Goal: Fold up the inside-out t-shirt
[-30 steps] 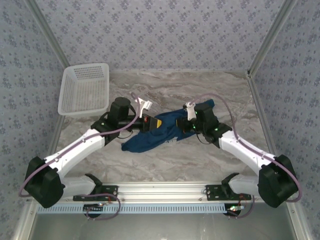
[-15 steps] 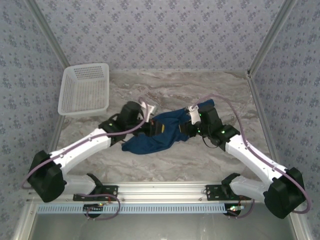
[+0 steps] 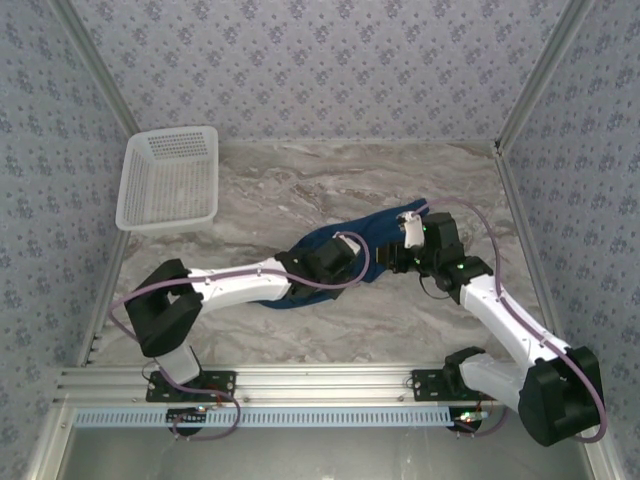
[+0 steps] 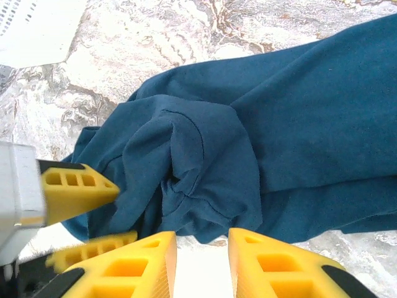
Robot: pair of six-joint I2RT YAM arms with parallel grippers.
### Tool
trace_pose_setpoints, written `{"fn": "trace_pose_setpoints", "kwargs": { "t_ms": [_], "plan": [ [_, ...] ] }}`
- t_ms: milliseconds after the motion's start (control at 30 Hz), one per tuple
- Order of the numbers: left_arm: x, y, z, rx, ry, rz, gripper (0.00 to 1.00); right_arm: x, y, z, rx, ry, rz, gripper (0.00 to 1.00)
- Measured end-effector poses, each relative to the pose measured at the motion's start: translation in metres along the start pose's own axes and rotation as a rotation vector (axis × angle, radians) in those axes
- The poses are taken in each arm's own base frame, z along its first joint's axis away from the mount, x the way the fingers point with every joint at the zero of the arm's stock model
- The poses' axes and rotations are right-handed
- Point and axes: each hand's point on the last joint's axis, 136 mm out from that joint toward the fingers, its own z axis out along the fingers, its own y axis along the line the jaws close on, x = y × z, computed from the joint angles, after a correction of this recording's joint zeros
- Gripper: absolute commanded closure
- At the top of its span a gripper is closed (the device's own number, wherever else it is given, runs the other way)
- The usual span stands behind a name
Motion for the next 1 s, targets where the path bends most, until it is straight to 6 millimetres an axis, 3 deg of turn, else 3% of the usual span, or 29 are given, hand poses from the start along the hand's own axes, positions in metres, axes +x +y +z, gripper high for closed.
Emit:
{"fn": "trace_pose_setpoints", "kwargs": {
  "t_ms": [67,167,233,367,467,733,867,1000],
  "plan": [
    [-0.001,0.002,0.000,0.017,0.003,-0.008,0.99,-0.001,0.003,-0.002,-0.009,-0.006,-0.010,0.70],
    [-0.007,0.000,-0.011,0.135,-0.018,-0.064,1.00,0.001,0.014,-0.006,-0.042,-0.020,-0.053,0.68],
    [-0.012,0.005,-0.029,0.246,-0.058,-0.141,1.00,0.006,0.029,-0.009,-0.091,-0.026,-0.099,0.65],
    [-0.032,0.017,-0.073,0.455,-0.176,-0.277,1.00,0.028,0.074,-0.003,-0.247,-0.001,-0.212,0.57],
    [-0.038,0.014,-0.090,0.580,-0.221,-0.313,1.00,0.042,0.095,0.005,-0.328,0.022,-0.248,0.54],
    [-0.029,0.008,-0.099,0.746,-0.209,-0.380,1.00,0.044,0.096,0.033,-0.329,0.025,-0.204,0.51],
    [-0.034,0.004,-0.106,0.790,-0.224,-0.380,1.00,0.044,0.100,0.038,-0.331,0.018,-0.220,0.58],
    [-0.037,0.002,-0.109,0.808,-0.230,-0.383,1.00,0.047,0.099,0.050,-0.311,0.040,-0.236,0.87]
  ]
}}
